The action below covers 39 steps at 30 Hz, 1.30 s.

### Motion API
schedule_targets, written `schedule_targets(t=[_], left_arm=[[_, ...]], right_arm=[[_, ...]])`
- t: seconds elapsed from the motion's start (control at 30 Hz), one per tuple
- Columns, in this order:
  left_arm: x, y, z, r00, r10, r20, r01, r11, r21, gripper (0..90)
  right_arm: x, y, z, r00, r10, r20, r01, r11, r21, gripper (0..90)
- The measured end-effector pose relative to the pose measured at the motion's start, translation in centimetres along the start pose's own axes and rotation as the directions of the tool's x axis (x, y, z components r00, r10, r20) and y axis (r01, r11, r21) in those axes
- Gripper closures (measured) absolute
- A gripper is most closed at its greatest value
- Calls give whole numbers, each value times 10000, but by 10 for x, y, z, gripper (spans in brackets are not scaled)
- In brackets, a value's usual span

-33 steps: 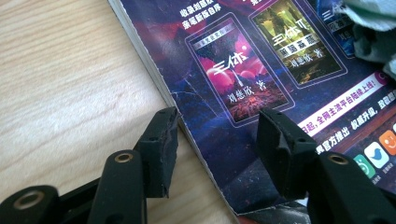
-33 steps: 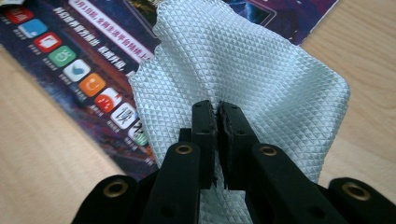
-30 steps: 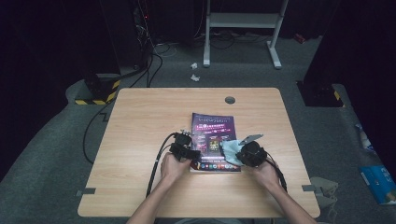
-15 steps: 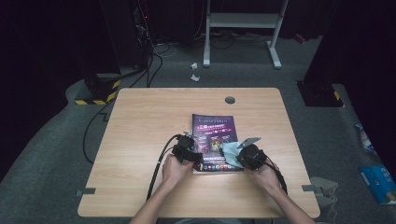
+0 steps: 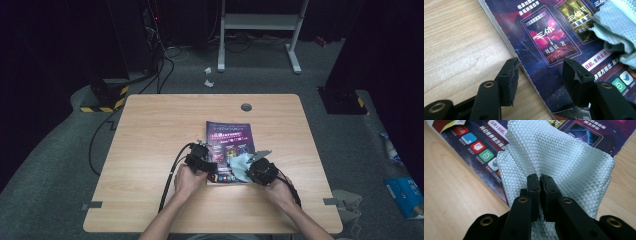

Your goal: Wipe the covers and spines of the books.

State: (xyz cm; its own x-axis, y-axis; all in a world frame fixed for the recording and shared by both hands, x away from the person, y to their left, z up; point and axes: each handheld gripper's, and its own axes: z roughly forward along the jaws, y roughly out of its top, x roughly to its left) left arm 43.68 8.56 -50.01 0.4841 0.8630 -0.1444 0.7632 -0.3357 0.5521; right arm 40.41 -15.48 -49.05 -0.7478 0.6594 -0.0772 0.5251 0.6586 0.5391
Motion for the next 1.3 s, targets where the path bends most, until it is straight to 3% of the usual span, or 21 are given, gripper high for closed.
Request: schedule_targets(t=[0.1,0.3,0.43,0.6,0.77,0.9,1.07,1.2,1.3], left_arm=[[-1,7,4,9999,70,-97,-69,9998,159,467],[1,10,4,9997,27,236,-35,9995,327,459],[6,4,-2,9990,71,436,-89,9990,427,456],[6,1,-3,9987,151,477,-169,9991,387,478],[5,2,-2,9984,346,443,-365,9984,434,480],[6,2,-2,9979,455,461,-472,9982,373,476],[6,1,-2,9978,476,472,-489,9984,277,474],[6,1,-2,9978,455,477,-469,9985,278,474],[6,2,-2,9980,402,489,-420,9984,367,474]], right_arm=[[-10,3,3,9998,145,166,-146,9999,69,855],[-26,7,4,9977,620,260,-626,9978,235,855],[-24,-2,-4,9963,820,243,-828,9961,297,854],[-15,-5,-7,9984,551,111,-554,9980,320,854],[16,13,4,9984,-156,-536,164,9997,153,854],[29,23,10,9964,-569,-624,578,9982,128,855],[20,18,7,9964,-280,-804,299,9993,218,855],[3,1,-4,9985,222,-492,-205,9992,355,855],[5,3,-4,9993,103,-352,-88,9990,438,855]])
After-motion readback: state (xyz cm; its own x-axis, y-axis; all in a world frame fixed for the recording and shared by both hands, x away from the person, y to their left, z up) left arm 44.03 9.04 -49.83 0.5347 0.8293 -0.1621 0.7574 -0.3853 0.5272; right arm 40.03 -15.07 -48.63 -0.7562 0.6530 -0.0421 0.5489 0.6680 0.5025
